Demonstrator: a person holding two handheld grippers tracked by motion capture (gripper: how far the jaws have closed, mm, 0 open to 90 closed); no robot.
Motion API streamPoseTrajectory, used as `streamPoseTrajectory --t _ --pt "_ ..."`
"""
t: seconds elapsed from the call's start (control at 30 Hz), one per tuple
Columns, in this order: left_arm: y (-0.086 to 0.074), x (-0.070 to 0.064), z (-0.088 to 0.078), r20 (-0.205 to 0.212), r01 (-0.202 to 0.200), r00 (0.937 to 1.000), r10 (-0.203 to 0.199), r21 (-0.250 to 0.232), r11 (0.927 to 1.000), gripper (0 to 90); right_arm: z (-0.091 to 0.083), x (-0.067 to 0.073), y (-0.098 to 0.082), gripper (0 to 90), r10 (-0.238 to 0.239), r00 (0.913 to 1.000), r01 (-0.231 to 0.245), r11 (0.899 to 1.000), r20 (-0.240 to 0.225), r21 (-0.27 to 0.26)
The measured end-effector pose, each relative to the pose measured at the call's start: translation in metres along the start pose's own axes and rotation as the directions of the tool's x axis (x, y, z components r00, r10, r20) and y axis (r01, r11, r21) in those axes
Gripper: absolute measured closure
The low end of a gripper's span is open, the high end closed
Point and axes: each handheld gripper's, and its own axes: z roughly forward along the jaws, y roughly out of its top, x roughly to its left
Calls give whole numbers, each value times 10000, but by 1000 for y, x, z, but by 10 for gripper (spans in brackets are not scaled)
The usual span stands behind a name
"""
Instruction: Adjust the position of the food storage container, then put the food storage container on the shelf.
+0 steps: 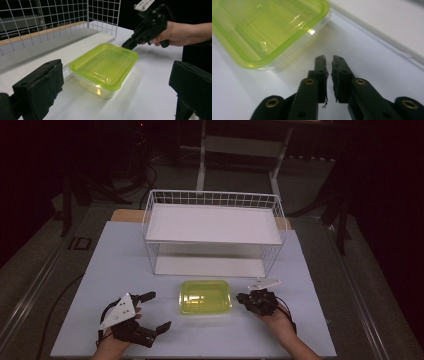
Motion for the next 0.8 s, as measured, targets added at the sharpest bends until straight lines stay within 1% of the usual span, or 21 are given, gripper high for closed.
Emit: streamPoseTrajectory --t 0.03,0.07,0.13,0.17,0.2,0.23,0.27,0.3,0.33,0.37,0.4,0.43,0.5,0.57,0.6,0.63,0.67,0.7,0.73,0.77,0.8 --pt "0 0 0 -86 -50 10000 50 12 10000 4 -5 1 0 712 -46 9999 47 10000 130 -80" --pt "0 0 1 -84 -110 9999 110 -38 9999 4 -11 3 1 671 -195 9995 201 9995 236 -261" --pt "-1 0 2 -136 -139 9998 138 -65 9999 4 -20 7 2 516 -446 9979 473 9972 467 -582" --pt "-1 0 2 -202 -145 9997 144 -34 9999 4 -23 9 2 470 -456 9977 492 9962 505 -721" --pt "-1 0 2 -202 -145 9997 144 -34 9999 4 -23 9 2 470 -456 9977 492 9962 505 -721" --pt "-1 0 3 -248 -50 9997 53 108 9999 4 -27 11 3 412 -359 9981 404 9951 505 -897" --pt "0 1 4 -260 54 9996 -48 208 9998 4 -31 12 3 320 -266 9989 313 9919 395 -1233" --pt "0 1 5 -361 245 9991 -226 532 9983 4 -34 14 4 257 -222 9990 272 9906 384 -1340" --pt "0 0 5 -320 371 9989 -355 500 9981 4 -36 15 5 167 -296 9988 348 9898 392 -1385" --pt "2 0 6 -206 445 9988 -436 431 9981 4 -37 16 6 130 -277 9989 331 9880 374 -1506" --pt "3 0 7 -58 511 9987 -509 378 9980 4 -42 17 8 144 -2 9995 61 9830 319 -1835" --pt "4 -1 8 1 592 9982 -592 376 9975 4 -43 16 9 141 108 9996 -55 9821 274 -1882" --pt "8 -1 9 111 576 9982 -582 434 9974 4 -47 16 12 156 156 9998 -169 9774 -78 -2109" --pt "14 -1 12 83 363 9993 -368 562 9978 4 -52 17 15 182 80 9992 -167 9720 -381 -2343" --pt "17 0 13 115 368 9992 -375 601 9975 4 -55 17 16 183 93 9984 -232 9666 -552 -2553" --pt "20 1 15 146 418 9990 -429 690 9967 4 -57 17 18 183 185 9975 -353 9661 -678 -2558" --pt "22 2 16 111 441 9989 -450 762 9961 4 -59 17 21 183 221 9986 -330 9707 -482 -2379" --pt "25 3 18 106 542 9984 -553 835 9950 4 -60 17 23 182 291 9987 -378 9726 -413 -2295" --pt "28 4 21 152 644 9977 -659 860 9942 4 -61 17 25 181 459 9980 -545 9732 -435 -2235" --pt "30 5 22 90 700 9974 -711 903 9935 4 -62 16 27 181 553 9977 -628 9743 -404 -2162" --pt "34 6 25 24 783 9969 -789 970 9922 4 -61 16 29 181 543 9978 -612 9761 -387 -2083"
